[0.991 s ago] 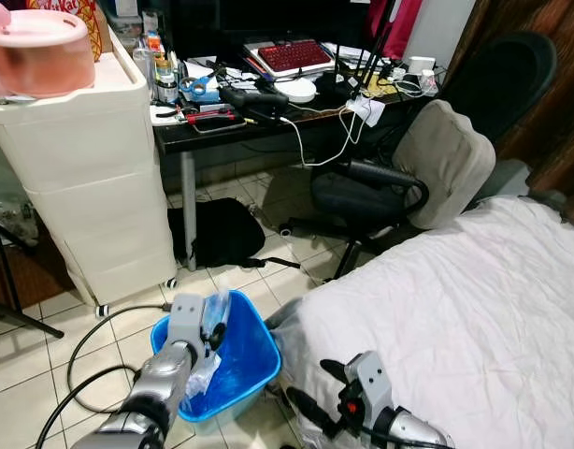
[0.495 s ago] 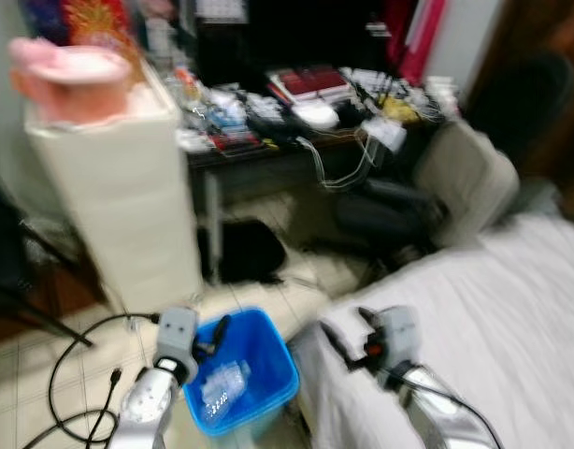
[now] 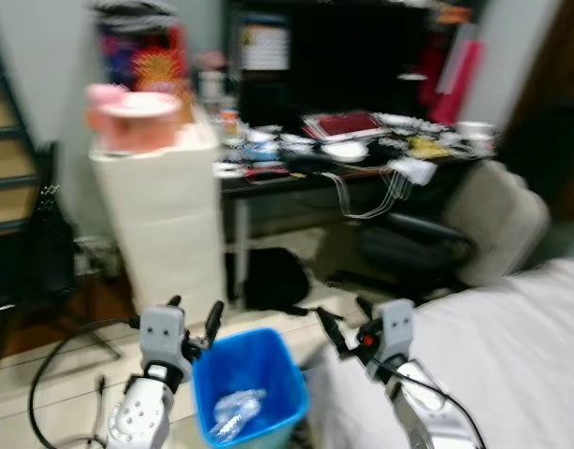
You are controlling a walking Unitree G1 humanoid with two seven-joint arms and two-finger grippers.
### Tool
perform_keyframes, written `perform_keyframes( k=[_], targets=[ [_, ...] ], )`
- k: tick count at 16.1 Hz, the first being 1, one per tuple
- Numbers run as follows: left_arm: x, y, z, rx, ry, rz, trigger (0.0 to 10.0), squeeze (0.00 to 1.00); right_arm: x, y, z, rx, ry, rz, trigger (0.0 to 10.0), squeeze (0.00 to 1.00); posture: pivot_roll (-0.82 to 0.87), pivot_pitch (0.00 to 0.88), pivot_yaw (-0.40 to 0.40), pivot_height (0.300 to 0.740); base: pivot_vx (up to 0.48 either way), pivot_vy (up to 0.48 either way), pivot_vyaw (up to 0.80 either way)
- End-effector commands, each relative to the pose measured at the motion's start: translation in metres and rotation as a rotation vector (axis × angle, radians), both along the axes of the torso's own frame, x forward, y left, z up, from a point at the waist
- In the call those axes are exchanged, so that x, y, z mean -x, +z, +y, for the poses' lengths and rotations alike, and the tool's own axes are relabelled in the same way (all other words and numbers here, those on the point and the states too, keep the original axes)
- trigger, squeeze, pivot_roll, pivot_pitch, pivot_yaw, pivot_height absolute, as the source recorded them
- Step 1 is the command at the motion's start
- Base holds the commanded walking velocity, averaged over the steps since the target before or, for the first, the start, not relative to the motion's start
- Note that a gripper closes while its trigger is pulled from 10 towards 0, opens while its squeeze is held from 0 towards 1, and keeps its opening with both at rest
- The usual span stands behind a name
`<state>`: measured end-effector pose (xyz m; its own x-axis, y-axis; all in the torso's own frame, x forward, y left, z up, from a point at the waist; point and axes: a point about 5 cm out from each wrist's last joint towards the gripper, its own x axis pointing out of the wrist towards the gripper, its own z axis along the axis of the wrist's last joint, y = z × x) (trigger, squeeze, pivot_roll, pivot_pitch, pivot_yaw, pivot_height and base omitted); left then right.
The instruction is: Clean up the room
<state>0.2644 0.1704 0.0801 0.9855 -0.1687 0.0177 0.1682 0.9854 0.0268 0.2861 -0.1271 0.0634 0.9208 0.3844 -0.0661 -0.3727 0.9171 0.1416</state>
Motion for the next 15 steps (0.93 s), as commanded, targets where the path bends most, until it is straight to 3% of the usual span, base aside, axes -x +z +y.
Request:
perform_keyframes(
  k=[1, 6, 8, 15],
  targets=[
    [-0.004, -0.002, -0.013, -0.02, -0.048, 0.028, 10.0, 0.0, -0.002, -0.001, -0.012, 0.043, -0.027, -0.001, 10.0, 0.0, 0.08, 0.0, -0.078, 0.74, 0.0, 0.0, -0.75],
    [-0.008, -0.006, -0.02, -0.06, -0.105, 0.04, 10.0, 0.0, -0.002, -0.005, -0.022, 0.066, -0.057, 0.003, 10.0, 0.0, 0.04, 0.0, -0.059, 0.74, 0.0, 0.0, -0.75],
    [-0.008, -0.007, -0.021, -0.048, -0.128, 0.047, 10.0, 0.0, -0.003, -0.005, -0.025, 0.067, -0.066, 0.004, 10.0, 0.0, 0.03, 0.0, -0.058, 0.74, 0.0, -0.422, -0.76],
    [0.002, -0.029, -0.01, -0.076, -0.154, 0.125, 10.0, 0.0, 0.01, -0.015, -0.042, 0.068, -0.163, 0.02, 10.0, 0.0, 0.01, 0.0, -0.052, 0.74, 0.0, -0.069, -0.76]
  ],
)
